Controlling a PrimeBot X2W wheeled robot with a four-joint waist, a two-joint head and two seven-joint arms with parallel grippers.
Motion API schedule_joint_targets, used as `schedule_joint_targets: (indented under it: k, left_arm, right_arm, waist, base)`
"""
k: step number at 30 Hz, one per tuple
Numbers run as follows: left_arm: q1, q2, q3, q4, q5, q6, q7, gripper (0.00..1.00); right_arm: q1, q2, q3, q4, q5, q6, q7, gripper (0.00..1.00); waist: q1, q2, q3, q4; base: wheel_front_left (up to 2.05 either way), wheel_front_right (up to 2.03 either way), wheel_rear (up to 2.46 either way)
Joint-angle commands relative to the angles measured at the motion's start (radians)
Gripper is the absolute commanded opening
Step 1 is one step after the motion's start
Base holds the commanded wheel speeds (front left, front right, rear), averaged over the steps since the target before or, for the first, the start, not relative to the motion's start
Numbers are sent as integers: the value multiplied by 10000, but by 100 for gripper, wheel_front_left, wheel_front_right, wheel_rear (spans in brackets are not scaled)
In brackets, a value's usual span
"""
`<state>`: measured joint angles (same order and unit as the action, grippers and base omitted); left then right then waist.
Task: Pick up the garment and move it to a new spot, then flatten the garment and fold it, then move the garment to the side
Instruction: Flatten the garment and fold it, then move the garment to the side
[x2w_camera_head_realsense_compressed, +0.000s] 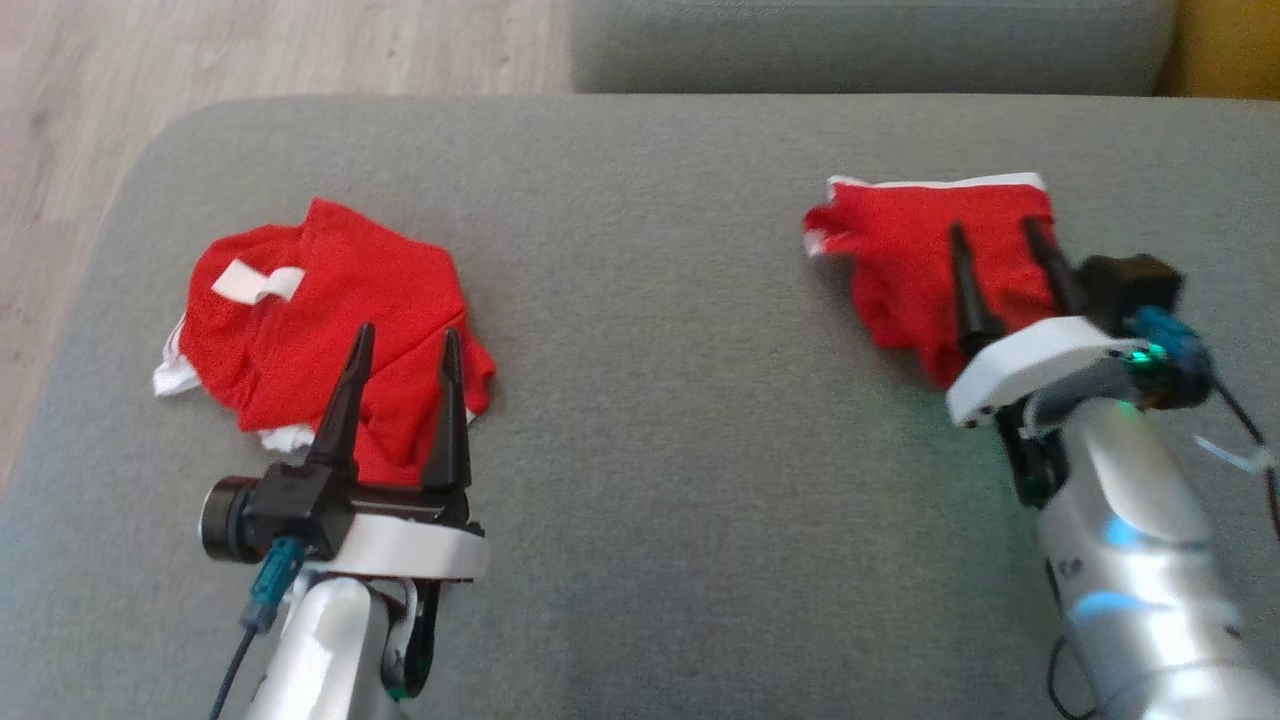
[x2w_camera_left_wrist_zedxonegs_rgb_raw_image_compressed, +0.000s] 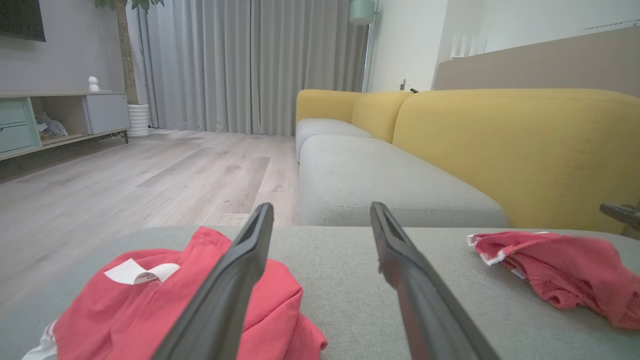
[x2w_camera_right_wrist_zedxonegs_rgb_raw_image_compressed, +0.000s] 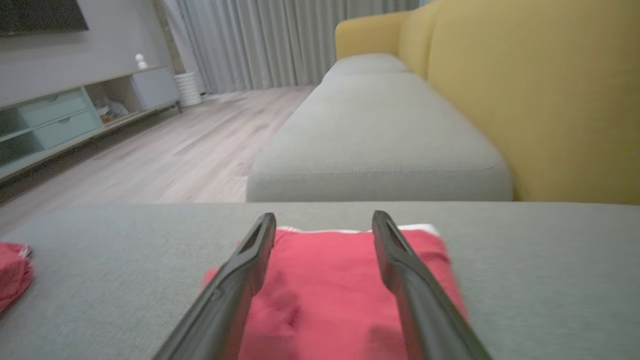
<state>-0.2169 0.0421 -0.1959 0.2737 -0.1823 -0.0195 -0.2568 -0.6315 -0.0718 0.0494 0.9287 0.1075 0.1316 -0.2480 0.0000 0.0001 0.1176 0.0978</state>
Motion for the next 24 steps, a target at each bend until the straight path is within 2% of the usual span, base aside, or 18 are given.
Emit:
schedule_joint_targets:
  k: [1,6,13,18,24]
  left_arm:
    - [-171,81,316,-466,80,-9,-49,100]
    - [-67,81,316,-673,18,62,-49,100]
    - [312,81,262,-777,-27,201,-49,100]
    - [467,81,244,-777,71,212,-49,100]
    - [299,81,166,-830,99,152,-49,100]
  right_arm:
    - [446,193,-300,-1216,-215,-9,-132,100]
    - [1693,208,-882,-3057,-711,-9,-134,100]
    - [3639,213,-1004,-5173,-324,-9,-136,100]
    - [4435,214,-928,-5872,-123,-9,-136,100]
    - [4319,215,-1056,-6152,-171,-9,-137,100]
  waist:
    - [0,-1,-267,-334]
    - [0,-1,-479,-711]
    - [0,-1,-693,-1159]
    - [0,-1,-613,-1248]
    - [0,-1,-198,-1122]
  base:
    - [0,0,0]
    - [0,0,0]
    - [0,0,0]
    - [0,0,0]
    - [0,0,0]
